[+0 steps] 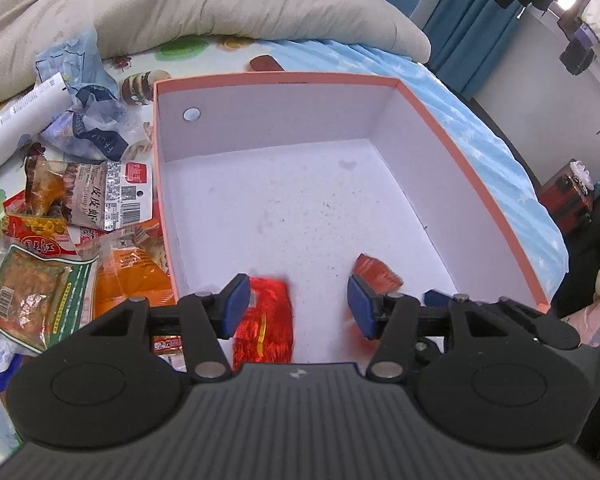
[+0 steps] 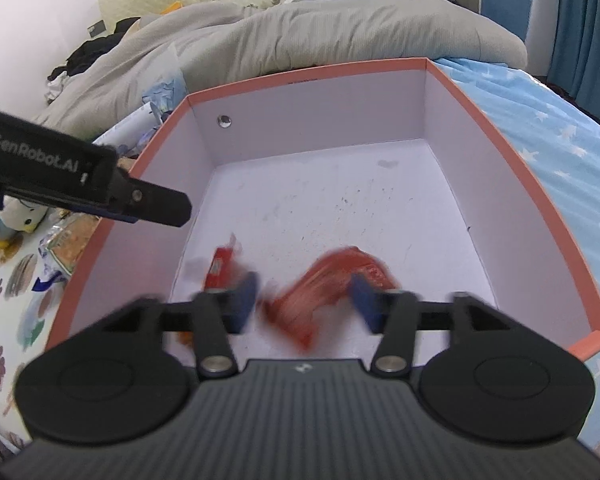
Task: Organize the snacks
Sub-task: 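Carry both packets over the pink box and open both tools to drop them, then lift both open tools away from the box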
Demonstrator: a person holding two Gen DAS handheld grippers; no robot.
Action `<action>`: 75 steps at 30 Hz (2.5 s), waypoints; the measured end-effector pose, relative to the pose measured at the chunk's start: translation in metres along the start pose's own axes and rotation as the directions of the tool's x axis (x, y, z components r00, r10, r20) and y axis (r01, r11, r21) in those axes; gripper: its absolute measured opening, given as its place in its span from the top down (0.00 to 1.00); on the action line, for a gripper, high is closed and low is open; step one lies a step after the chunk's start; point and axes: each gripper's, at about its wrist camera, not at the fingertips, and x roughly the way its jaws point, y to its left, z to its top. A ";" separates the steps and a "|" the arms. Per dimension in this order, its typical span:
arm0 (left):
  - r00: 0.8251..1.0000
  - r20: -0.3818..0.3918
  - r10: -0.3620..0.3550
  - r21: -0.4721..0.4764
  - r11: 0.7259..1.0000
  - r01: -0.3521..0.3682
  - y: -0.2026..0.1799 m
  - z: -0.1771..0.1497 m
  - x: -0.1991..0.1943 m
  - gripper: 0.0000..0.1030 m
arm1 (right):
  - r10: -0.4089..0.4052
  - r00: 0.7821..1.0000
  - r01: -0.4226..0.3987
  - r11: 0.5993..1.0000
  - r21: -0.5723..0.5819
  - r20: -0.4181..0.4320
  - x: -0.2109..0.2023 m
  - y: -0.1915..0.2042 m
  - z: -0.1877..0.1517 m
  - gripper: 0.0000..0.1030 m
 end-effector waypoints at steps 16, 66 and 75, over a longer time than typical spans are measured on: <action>0.994 0.110 0.022 0.012 1.000 -0.023 -0.015 -0.044 -0.095 0.42 | 0.060 0.990 -0.061 0.998 0.003 0.127 -0.078 0.024 -0.007 0.36; 0.935 0.261 0.239 -0.286 0.945 -0.162 0.030 -0.273 -0.297 0.42 | 0.298 0.934 -0.239 0.933 -0.270 0.200 -0.203 0.166 -0.111 0.36; 0.943 0.229 0.240 -0.312 0.936 -0.162 0.047 -0.272 -0.282 0.42 | 0.284 0.940 -0.236 0.941 -0.241 0.189 -0.190 0.175 -0.107 0.36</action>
